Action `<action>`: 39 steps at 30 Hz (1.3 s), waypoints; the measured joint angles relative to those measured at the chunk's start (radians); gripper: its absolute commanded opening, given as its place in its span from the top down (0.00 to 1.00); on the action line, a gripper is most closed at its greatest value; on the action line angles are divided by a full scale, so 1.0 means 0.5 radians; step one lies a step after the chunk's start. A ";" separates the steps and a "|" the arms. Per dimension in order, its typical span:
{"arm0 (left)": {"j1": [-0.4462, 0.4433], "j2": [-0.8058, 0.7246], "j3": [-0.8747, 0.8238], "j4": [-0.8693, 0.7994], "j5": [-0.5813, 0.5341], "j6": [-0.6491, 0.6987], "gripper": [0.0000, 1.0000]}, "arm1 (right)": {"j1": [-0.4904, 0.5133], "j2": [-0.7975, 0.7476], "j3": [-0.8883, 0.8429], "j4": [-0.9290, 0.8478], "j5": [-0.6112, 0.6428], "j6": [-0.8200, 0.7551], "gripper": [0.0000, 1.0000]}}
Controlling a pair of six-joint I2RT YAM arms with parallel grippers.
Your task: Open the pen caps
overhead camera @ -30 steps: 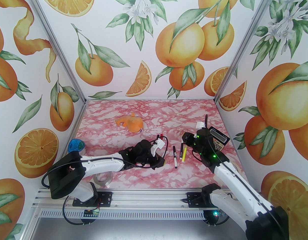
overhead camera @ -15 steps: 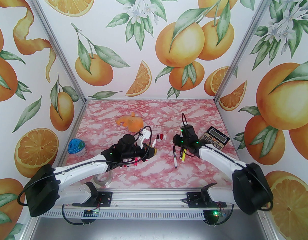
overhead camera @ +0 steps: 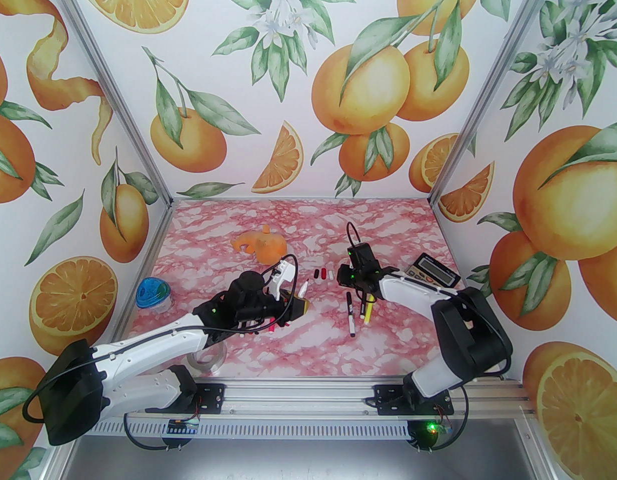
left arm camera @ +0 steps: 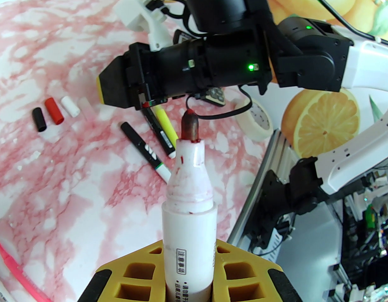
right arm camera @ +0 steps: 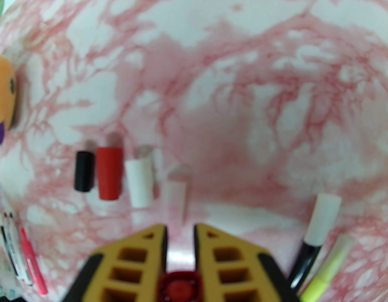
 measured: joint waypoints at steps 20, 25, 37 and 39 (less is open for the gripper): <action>-0.082 0.205 -0.002 0.036 0.002 0.001 0.94 | -0.092 0.233 0.125 0.047 -0.018 -0.071 0.78; -0.089 0.234 -0.002 0.046 0.001 0.001 0.94 | -0.092 0.275 0.132 0.047 -0.034 -0.083 0.77; -0.099 0.272 -0.002 0.053 -0.002 0.001 0.95 | -0.092 0.311 0.175 0.045 -0.071 -0.091 0.71; -0.099 0.275 -0.002 0.053 -0.002 0.001 0.94 | -0.092 0.311 0.187 0.045 -0.070 -0.092 0.71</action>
